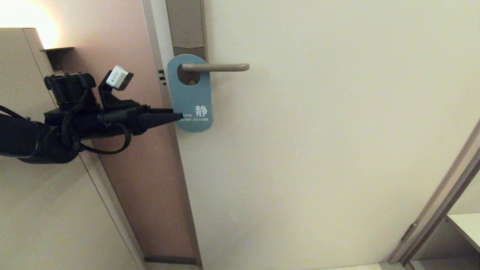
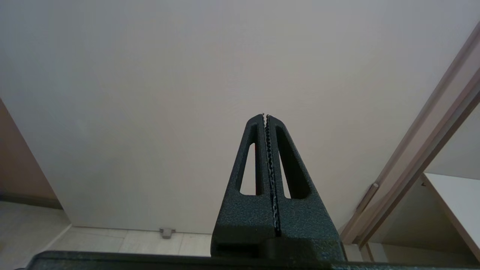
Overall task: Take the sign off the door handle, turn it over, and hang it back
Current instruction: Take down the sign
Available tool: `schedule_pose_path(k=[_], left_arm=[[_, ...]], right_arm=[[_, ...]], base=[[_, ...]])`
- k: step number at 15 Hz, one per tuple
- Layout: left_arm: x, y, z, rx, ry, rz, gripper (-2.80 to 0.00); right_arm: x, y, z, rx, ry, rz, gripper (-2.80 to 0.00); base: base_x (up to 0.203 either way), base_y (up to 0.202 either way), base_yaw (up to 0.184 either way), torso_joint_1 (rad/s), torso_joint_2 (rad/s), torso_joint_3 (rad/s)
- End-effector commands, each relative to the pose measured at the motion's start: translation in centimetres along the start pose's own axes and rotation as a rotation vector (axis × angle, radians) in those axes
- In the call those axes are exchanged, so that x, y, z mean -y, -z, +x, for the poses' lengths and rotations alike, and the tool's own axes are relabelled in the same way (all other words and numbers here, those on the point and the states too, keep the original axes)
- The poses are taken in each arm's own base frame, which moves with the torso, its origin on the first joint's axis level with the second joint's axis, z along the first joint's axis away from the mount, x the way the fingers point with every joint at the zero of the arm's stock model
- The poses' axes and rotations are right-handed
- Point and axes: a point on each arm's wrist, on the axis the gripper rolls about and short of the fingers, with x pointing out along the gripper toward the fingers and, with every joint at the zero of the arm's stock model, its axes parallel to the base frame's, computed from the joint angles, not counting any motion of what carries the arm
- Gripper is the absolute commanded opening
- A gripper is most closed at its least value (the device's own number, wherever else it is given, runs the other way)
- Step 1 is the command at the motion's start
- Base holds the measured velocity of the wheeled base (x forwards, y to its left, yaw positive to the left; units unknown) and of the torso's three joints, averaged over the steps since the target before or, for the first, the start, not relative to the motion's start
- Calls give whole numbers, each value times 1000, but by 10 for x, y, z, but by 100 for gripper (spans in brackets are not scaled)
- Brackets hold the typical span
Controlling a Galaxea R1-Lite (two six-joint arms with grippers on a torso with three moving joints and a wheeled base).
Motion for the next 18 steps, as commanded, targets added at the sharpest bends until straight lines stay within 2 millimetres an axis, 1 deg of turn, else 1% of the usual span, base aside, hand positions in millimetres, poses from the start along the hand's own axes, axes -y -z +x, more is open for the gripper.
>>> schedule_pose_path(k=[1,4,6,9,13,18], left_arm=[[-3,3,2,-1,9,-1,0],[-9,6,4,6,14,15,0],[-9,4,7,9,19,28,0],[-5,-4,13,14,38,55,0],[5,-16,22,20,70,76,0],[13,-19,25,20,86,79,0]], right_arm=[[0,0,0,-1,-1,-1,-280],[0,0,0,-1,-1,-1,-280],[0,0,0,-1,-1,-1,-280],[0,0,0,-1,-1,-1,-280],[0,0,0,-1,-1,-1,-280],[0,0,0,-1,-1,-1,-280]], base=[[0,0,0,0,0,0],[0,0,0,0,0,0],[0,0,0,0,0,0],[0,0,0,0,0,0],[0,0,0,0,0,0],[0,0,0,0,0,0]])
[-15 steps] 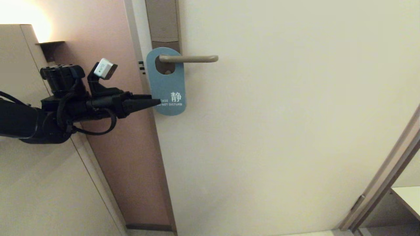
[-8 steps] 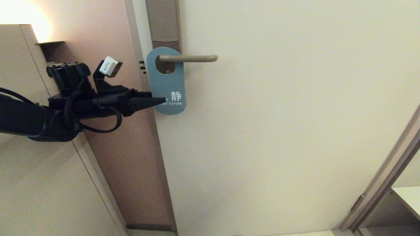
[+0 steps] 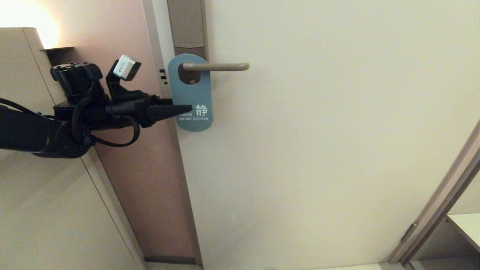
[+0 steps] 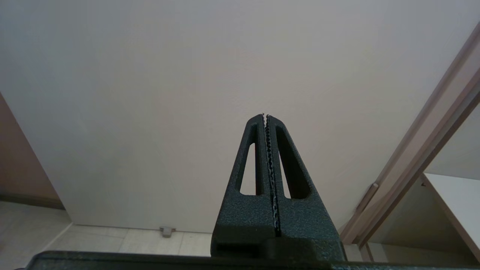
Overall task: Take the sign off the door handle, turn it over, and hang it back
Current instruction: Take down the sign
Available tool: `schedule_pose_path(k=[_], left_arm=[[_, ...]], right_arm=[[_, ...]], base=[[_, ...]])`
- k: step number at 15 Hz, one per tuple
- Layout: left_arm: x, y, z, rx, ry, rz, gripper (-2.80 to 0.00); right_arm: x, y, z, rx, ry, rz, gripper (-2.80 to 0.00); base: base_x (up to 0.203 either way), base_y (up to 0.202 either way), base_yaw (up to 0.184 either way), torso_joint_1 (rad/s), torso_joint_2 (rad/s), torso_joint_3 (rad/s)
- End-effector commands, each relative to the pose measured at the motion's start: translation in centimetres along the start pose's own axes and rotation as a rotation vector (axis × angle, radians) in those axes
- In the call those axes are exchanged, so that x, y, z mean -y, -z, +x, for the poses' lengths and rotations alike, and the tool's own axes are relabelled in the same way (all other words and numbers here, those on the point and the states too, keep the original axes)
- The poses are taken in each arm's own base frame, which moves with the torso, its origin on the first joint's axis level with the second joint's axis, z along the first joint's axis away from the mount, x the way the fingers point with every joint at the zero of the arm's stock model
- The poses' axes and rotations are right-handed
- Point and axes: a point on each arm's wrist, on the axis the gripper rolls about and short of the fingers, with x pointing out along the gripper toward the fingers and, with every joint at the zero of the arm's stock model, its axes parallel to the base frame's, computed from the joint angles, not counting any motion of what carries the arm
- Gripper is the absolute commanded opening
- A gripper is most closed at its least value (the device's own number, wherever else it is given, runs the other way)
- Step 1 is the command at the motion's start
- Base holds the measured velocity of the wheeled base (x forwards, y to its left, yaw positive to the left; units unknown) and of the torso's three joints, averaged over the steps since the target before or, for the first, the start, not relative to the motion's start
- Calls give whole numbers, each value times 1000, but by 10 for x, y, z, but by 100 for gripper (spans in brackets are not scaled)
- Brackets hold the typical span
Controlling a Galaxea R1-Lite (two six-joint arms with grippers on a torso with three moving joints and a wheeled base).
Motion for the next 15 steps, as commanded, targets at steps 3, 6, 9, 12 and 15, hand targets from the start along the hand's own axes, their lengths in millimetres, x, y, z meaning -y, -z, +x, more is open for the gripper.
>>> schedule_pose_path(k=[3,6,9,12,15], left_arm=[[4,-3,1,0,13,9,0],[5,-3,3,0,19,12,0],[5,-2,4,-1,21,20,0],[5,-1,4,-3,22,16,0],[4,-1,4,-3,21,22,0]], right_arm=[[0,0,0,-1,-1,-1,-280],[0,0,0,-1,-1,-1,-280],[0,0,0,-1,-1,-1,-280],[0,0,0,-1,-1,1,-280],[0,0,0,-1,-1,-1,-280]], base=[[0,0,0,0,0,0],[0,0,0,0,0,0],[0,0,0,0,0,0],[0,0,0,0,0,0],[0,0,0,0,0,0]])
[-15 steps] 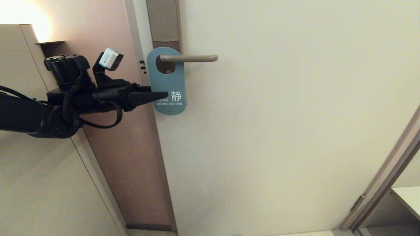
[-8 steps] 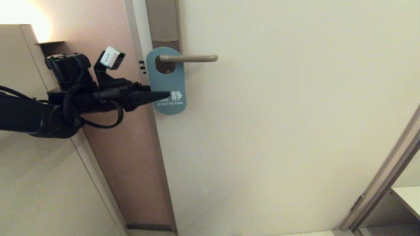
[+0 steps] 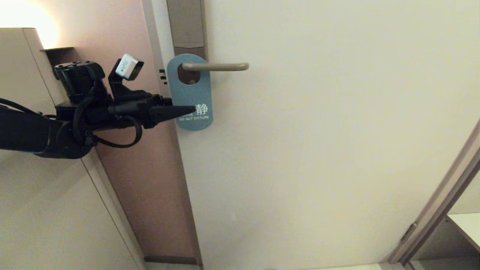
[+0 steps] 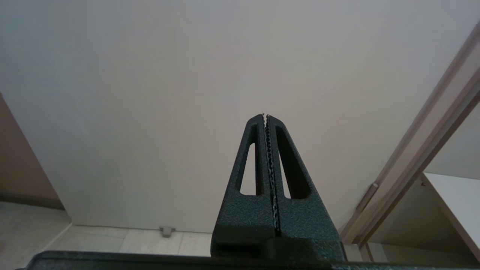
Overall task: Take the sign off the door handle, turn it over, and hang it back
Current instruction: Take down the sign
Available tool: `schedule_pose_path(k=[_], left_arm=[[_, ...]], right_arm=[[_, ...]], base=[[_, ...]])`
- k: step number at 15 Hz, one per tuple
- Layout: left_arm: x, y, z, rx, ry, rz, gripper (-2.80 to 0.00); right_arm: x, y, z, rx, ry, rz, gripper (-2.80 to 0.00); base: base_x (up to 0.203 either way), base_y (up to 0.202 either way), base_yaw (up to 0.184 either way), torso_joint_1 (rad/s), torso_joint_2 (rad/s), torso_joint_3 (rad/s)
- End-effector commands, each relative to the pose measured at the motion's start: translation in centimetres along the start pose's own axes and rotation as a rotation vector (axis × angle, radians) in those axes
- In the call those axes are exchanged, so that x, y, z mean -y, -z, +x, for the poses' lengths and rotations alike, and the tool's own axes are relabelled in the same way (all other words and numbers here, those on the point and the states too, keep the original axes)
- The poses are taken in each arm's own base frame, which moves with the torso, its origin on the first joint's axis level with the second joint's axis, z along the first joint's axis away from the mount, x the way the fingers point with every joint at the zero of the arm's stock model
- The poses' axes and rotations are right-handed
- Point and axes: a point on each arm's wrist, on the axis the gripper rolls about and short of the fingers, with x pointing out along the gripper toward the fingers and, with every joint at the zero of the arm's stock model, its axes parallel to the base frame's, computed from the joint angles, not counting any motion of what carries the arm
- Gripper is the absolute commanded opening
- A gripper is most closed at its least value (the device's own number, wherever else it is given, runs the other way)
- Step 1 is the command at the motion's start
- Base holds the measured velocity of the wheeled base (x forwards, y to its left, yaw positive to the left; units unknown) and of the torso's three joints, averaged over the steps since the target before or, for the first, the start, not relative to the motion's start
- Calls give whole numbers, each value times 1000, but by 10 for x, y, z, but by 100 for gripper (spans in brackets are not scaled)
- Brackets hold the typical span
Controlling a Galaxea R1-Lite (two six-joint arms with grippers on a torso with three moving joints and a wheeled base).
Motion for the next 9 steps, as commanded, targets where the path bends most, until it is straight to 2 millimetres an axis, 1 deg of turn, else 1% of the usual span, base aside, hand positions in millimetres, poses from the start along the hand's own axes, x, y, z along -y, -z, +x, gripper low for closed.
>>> schedule_pose_path(k=[1,2,9], left_arm=[[-1,1,0,1,7,9,-205],[-2,0,1,5,7,19,-280],[2,3,-1,3,4,7,-280]], right_arm=[[0,0,0,-1,-1,-1,-280],[0,0,0,-1,-1,-1,-280],[0,0,0,-1,-1,1,-280]], base=[[0,0,0,0,0,0],[0,0,0,0,0,0],[0,0,0,0,0,0]])
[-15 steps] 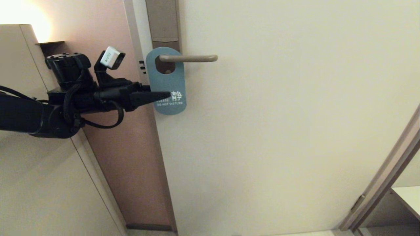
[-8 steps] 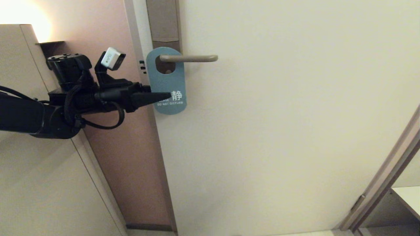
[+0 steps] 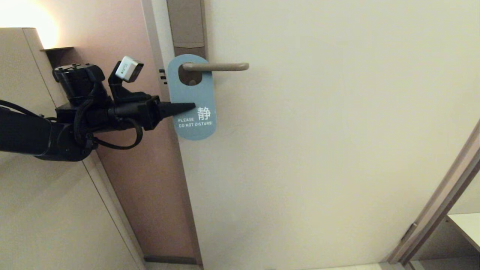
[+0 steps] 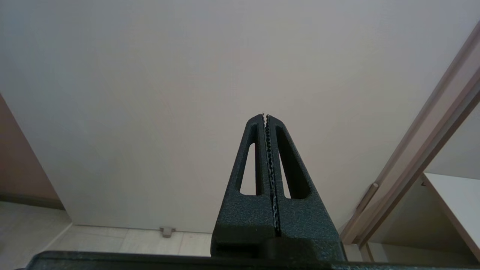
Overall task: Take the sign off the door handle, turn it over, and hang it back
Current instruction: Take down the sign
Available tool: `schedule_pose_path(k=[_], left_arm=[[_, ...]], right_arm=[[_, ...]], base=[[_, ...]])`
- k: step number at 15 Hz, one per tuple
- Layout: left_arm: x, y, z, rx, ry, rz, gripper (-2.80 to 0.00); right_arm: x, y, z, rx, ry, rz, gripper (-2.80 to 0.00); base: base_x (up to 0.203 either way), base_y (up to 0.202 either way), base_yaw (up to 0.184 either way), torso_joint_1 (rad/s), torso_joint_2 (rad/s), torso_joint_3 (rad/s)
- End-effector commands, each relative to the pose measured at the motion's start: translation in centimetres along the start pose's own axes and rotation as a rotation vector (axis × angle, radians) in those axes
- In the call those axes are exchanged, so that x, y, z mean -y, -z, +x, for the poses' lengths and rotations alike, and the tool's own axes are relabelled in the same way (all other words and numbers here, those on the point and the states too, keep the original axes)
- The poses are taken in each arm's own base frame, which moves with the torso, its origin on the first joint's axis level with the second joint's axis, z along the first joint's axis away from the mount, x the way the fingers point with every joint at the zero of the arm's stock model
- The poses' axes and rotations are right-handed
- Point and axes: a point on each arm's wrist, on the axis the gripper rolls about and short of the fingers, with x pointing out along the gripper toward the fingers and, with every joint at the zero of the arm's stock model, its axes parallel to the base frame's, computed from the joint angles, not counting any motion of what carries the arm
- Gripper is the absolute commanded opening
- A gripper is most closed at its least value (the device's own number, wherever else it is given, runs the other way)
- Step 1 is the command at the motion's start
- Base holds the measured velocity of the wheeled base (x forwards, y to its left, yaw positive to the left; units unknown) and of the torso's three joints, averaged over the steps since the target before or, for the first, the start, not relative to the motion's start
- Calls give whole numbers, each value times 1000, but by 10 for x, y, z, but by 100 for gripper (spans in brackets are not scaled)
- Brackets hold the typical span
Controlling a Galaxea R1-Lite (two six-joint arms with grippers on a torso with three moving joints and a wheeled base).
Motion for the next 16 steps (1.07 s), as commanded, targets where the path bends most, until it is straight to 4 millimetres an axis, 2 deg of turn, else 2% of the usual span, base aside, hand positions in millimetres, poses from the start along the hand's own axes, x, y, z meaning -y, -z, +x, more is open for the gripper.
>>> schedule_pose_path(k=[1,11,16], left_arm=[[3,-1,-1,0,7,5,-280],[22,-12,-5,10,5,34,-280],[33,-13,1,20,-24,31,-280]], right_arm=[[0,0,0,-1,-1,0,-280],[0,0,0,-1,-1,-1,-280],[0,0,0,-1,-1,0,-280]], base=[[0,0,0,0,0,0],[0,0,0,0,0,0],[0,0,0,0,0,0]])
